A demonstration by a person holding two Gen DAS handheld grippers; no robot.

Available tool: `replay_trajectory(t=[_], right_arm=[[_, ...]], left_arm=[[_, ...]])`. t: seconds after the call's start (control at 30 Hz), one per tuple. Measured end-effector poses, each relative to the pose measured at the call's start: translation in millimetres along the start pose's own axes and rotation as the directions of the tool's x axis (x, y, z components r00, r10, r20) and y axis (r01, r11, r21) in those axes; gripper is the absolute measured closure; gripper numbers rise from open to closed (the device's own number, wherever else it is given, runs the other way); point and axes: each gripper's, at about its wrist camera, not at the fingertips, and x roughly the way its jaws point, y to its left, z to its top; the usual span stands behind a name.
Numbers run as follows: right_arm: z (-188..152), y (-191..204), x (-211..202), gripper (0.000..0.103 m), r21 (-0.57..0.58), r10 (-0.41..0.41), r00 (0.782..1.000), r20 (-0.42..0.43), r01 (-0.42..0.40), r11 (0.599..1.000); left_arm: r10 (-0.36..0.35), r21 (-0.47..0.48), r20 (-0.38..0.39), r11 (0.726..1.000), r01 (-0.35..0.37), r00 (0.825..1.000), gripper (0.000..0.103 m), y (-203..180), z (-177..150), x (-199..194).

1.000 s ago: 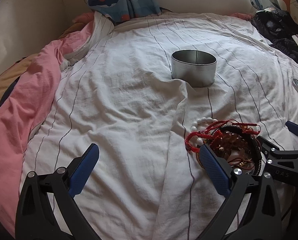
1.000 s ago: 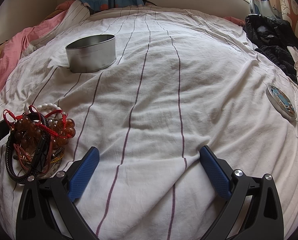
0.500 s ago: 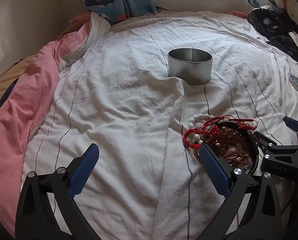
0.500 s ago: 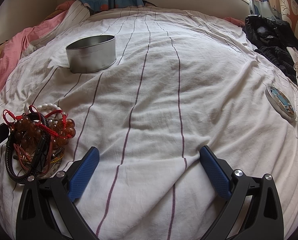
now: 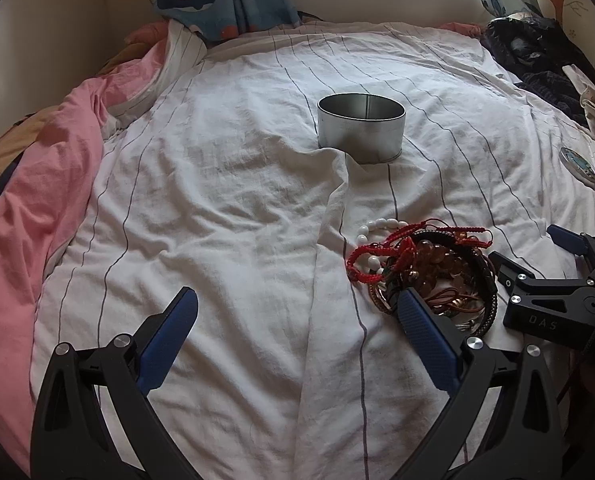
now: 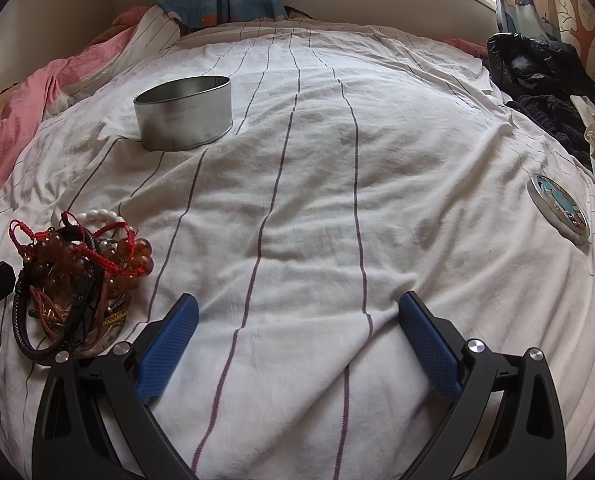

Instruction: Organize jewelry

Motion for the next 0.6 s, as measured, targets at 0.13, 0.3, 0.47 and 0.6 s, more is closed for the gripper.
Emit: replay_trajectory(t=[0.13,0.3,0.47,0.6], right_arm=[[-1.4,0.9,-2.0,0.007,-0.013,-0.018,0.999,0.027,0.019,1.000],[-2.5,0.9,-4.2,0.007,-0.016,-0.024,0.999,0.034,0.024,1.000],[-3.3,-0.1,-5.2,0.007,-0.007,-0.010,1.000,0.021,0.010,1.000],[-3.2,-0.6,-4.9,0.007,-0.002,-0.004,1.000,0.008,0.004,1.000]], left_arm=[[0.002,-0.014,0.001,1.000,-0.002,1.000,0.006,2.9,-0.9,-0.5],[0.013,-0.013,0.003,1.000,-0.013,1.000,0.006,4.4,-1.0,-0.5],[0.017,0.003,0.007,1.000,-0.017,1.000,0.006,1.4,-1.4,-1.3],[0.024,0.020,0.009,1.000,-0.024,1.000,0.006,-1.2,-1.6,-1.1]])
